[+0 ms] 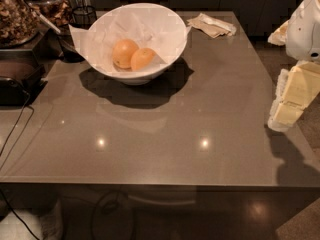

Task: Pick orange from white bowl

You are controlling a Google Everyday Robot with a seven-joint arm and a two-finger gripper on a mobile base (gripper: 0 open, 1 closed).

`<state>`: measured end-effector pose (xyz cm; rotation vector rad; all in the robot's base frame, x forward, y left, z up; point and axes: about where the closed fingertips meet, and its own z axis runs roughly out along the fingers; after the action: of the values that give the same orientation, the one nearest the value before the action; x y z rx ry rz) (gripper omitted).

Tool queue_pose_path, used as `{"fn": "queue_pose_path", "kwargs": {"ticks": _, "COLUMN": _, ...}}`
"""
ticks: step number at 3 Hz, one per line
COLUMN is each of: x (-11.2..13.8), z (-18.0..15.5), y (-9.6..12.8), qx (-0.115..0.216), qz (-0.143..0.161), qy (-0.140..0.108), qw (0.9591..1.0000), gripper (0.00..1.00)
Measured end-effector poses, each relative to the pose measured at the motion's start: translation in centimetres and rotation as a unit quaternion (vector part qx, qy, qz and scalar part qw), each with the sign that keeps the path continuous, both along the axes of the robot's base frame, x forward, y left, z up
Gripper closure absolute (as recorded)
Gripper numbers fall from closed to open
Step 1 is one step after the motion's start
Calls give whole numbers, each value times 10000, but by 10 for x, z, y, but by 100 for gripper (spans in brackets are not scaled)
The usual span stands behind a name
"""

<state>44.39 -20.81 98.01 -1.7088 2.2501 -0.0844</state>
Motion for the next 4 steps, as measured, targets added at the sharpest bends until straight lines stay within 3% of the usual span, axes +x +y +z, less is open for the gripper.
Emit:
{"fn": "queue_pose_path", "kwargs": {"ticks": 2, "x": 40, "z": 0, "y": 42, "qx": -163, "qz": -212, "qy": 418, "qw": 9988, "gripper": 0}}
{"fn": "queue_pose_path", "kwargs": {"ticks": 4, "x": 53, "z": 4, "y": 51, "qx": 46, "qz": -234, "qy": 177, "qw": 9996, "gripper": 0}}
